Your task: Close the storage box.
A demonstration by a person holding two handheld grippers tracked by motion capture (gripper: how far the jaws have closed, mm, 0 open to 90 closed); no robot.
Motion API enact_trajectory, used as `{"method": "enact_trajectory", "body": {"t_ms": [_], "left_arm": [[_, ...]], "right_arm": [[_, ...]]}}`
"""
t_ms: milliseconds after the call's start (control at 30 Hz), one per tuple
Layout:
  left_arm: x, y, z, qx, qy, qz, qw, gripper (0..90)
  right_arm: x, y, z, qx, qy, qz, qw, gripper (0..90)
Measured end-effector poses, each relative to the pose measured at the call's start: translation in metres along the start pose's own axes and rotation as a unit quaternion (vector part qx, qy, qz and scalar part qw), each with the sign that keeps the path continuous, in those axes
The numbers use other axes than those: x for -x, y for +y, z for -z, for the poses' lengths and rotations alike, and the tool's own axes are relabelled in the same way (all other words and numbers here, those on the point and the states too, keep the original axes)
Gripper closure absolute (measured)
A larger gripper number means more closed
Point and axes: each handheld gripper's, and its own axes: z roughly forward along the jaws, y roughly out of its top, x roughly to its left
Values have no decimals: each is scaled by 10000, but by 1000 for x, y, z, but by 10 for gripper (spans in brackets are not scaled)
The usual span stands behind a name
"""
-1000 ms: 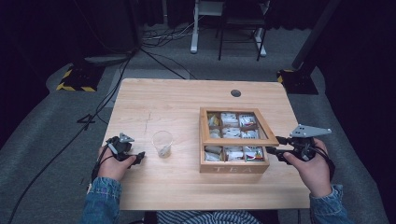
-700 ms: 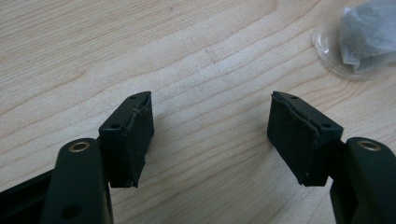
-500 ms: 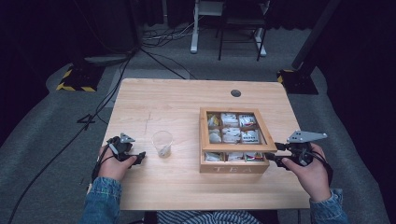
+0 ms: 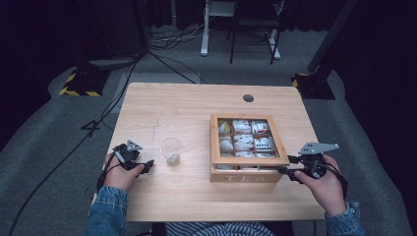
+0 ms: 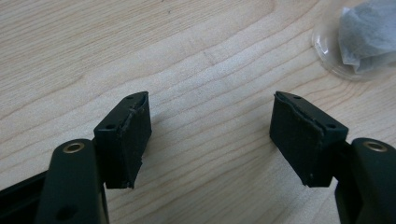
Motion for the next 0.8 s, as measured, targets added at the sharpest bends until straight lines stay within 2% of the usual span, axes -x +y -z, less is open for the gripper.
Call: {"method": "enact_trajectory", "body": {"t_ms": [800], "left_arm": [[1,0,-1,19,3,-28,10000,282]], "right_arm": [[-2,-8,-8,-311,120,7,9994,442]]}}
